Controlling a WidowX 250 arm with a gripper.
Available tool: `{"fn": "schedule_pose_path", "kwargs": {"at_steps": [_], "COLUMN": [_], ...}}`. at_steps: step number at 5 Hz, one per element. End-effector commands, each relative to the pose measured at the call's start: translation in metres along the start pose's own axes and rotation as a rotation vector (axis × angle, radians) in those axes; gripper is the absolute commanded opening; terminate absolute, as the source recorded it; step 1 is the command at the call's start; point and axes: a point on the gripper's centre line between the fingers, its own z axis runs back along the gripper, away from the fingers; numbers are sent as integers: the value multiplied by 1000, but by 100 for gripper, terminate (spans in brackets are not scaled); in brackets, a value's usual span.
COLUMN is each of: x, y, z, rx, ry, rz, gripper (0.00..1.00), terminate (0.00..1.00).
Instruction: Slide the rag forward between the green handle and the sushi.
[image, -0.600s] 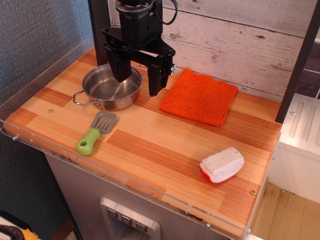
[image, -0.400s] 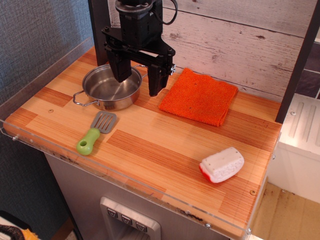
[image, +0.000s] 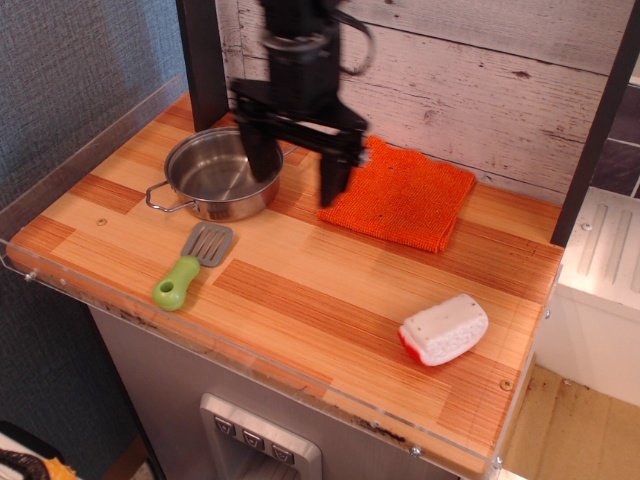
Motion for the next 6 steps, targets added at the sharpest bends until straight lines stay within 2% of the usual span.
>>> {"fn": "schedule_pose_path", "kwargs": {"at_steps": [1, 2, 4, 6], "x": [55, 67, 77, 55], "y": [-19, -17, -12, -12], "z": [-23, -37, -46, -55], "rx": [31, 52, 12, 44], "ry": [-37, -29, -48, -5], "rz": [20, 24, 48, -8], "gripper": [100, 100, 100, 100], "terminate": [0, 0, 0, 0]}}
